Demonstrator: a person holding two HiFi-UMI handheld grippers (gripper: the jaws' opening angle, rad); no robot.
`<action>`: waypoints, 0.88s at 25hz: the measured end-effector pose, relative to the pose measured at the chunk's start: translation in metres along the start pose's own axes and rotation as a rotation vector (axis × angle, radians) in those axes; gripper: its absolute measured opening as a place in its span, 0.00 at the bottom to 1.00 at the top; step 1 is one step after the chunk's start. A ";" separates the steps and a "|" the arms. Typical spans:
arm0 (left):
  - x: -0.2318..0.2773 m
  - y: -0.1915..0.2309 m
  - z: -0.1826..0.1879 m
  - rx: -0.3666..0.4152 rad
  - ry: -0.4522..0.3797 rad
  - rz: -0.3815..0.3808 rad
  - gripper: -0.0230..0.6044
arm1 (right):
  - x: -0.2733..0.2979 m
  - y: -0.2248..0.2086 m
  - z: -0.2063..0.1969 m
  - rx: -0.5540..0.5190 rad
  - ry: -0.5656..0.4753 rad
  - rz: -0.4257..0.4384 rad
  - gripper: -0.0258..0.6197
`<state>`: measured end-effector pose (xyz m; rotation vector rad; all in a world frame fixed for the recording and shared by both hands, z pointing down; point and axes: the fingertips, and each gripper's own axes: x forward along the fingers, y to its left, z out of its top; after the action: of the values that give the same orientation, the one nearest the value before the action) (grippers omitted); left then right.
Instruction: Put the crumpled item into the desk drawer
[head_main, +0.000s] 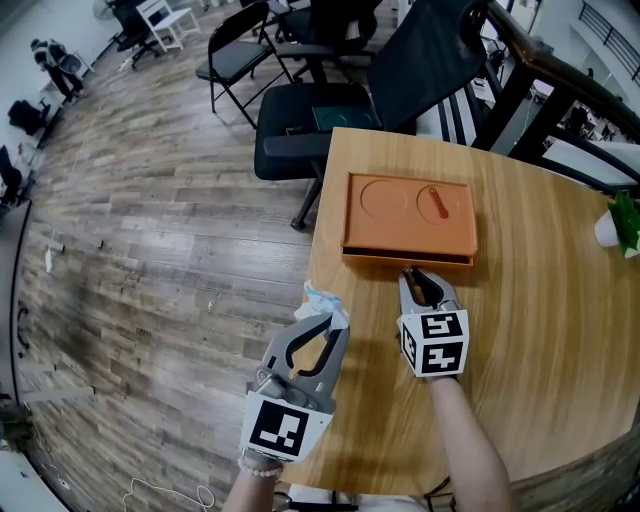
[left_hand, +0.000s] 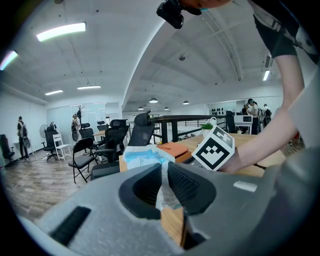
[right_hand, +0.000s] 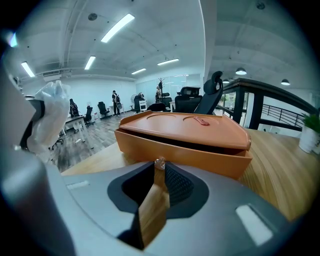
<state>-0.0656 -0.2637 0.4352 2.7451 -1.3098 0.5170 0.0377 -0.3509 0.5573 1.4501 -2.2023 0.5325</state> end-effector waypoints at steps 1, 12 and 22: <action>0.000 0.000 0.000 0.001 0.001 0.000 0.11 | -0.001 0.000 -0.001 0.002 0.000 0.000 0.15; -0.003 -0.004 0.003 0.001 -0.014 0.000 0.11 | -0.019 0.008 -0.013 -0.005 0.006 0.009 0.15; -0.008 -0.004 -0.001 -0.002 -0.009 0.001 0.11 | -0.032 0.015 -0.024 0.019 0.005 0.016 0.15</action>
<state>-0.0673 -0.2545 0.4344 2.7482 -1.3135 0.5043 0.0386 -0.3080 0.5581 1.4409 -2.2126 0.5628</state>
